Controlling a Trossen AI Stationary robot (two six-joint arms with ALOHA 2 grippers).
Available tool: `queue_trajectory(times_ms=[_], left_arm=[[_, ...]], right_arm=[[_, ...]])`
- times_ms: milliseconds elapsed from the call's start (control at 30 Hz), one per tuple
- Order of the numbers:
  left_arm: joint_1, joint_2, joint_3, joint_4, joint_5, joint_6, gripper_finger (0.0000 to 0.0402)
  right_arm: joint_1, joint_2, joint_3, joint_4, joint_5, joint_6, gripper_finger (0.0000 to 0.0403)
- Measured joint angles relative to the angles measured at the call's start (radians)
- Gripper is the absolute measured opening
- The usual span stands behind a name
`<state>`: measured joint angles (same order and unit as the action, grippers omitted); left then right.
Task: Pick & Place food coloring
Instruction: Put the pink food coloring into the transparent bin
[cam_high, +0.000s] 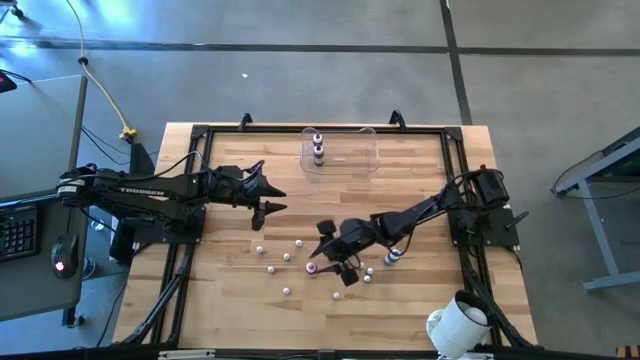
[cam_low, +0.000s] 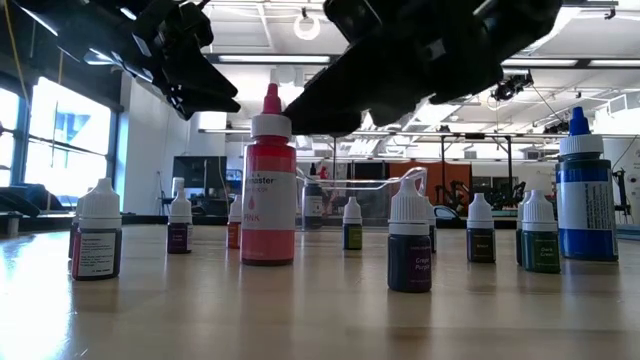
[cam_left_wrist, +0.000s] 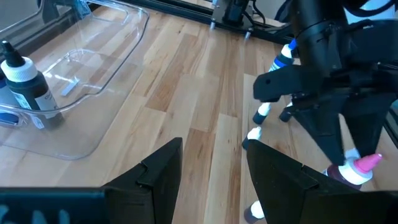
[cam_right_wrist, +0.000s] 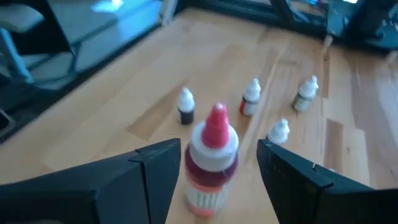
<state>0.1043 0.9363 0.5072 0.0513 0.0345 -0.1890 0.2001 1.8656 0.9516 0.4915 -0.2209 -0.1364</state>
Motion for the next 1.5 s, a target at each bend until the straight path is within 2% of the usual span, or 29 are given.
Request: queue_trajectory(times_ms=[200,333,533,767,900,1133,1300,1400,1433,1500], left_arm=[[0.0,0.0,0.0,0.006,-0.002,0.0,0.0179],[0.0,0.0,0.0,0.007,-0.003,0.0,0.0179],[0.0,0.0,0.0,0.007,-0.003,0.0,0.0179],[0.0,0.0,0.0,0.001,-0.003,0.0,0.0179],[0.0,0.0,0.0,-0.002,-0.001,0.0,0.0179],[0.0,0.0,0.0,-0.001,0.0,0.0,0.0179],[0.0,0.0,0.0,-0.001,0.0,0.0,0.0179],[0.0,0.0,0.0,0.0,0.0,0.0,0.0179],[0.0,0.0,0.0,0.0,0.0,0.0,0.0179],[0.0,0.0,0.0,0.001,0.0,0.0,0.0179]], right_arm=[[-0.011,0.0,-0.005,0.064,-0.076,-0.002,0.0207],[-0.011,0.022,0.022,0.074,-0.078,-0.002,0.0207],[-0.017,0.123,0.087,0.07,-0.078,0.002,0.0207],[-0.03,0.141,0.091,0.075,-0.066,0.002,0.0204],[-0.04,0.141,0.091,0.075,-0.069,0.002,0.0182],[-0.078,0.141,0.091,0.117,-0.07,0.008,0.0111],[-0.127,0.09,0.09,0.12,-0.063,0.008,0.011],[-0.168,0.004,0.091,0.071,-0.014,-0.006,0.0119],[-0.183,-0.031,0.091,0.05,0.03,-0.022,0.0126],[-0.218,-0.101,0.091,0.003,0.189,-0.03,0.0138]])
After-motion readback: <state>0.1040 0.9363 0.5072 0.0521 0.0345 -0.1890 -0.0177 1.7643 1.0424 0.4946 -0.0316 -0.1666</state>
